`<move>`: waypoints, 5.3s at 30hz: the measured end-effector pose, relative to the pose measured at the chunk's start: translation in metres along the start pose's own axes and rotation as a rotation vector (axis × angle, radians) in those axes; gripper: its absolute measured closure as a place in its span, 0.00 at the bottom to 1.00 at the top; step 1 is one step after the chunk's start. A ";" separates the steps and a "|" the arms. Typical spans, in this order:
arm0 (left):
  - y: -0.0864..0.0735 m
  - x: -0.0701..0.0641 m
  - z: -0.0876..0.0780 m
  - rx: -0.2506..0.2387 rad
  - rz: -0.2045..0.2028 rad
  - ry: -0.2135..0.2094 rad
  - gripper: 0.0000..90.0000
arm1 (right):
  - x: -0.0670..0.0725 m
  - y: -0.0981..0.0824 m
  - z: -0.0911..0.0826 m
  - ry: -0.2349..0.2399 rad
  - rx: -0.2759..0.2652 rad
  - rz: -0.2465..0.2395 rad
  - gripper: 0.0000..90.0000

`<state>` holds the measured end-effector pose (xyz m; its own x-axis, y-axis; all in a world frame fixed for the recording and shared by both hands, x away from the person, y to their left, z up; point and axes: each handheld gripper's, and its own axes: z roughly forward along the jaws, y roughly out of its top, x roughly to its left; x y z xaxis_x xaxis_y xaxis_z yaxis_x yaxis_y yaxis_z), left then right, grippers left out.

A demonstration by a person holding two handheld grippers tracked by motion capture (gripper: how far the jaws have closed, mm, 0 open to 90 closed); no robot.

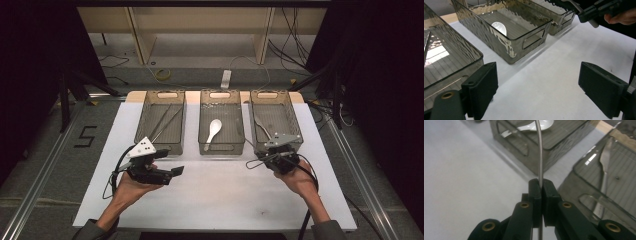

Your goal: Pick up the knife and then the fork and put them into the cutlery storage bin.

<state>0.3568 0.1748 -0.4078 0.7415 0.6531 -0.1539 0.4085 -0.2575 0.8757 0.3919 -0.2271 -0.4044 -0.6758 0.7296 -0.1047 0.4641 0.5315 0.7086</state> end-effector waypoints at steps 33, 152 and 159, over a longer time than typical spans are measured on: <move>-0.007 0.005 -0.014 -0.134 -0.010 0.069 0.16 | -0.105 0.044 0.039 -0.176 0.103 0.327 0.97; -0.012 -0.001 -0.015 -0.110 -0.064 -0.029 0.15 | 0.046 -0.058 -0.025 0.109 -0.347 0.226 0.22; -0.013 -0.004 -0.015 -0.097 -0.053 -0.029 0.15 | 0.048 -0.063 -0.024 0.105 -0.324 0.228 0.20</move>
<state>0.3407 0.1864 -0.4120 0.7362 0.6424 -0.2130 0.3951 -0.1524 0.9059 0.3161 -0.2356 -0.4372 -0.6389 0.7565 0.1401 0.4159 0.1863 0.8901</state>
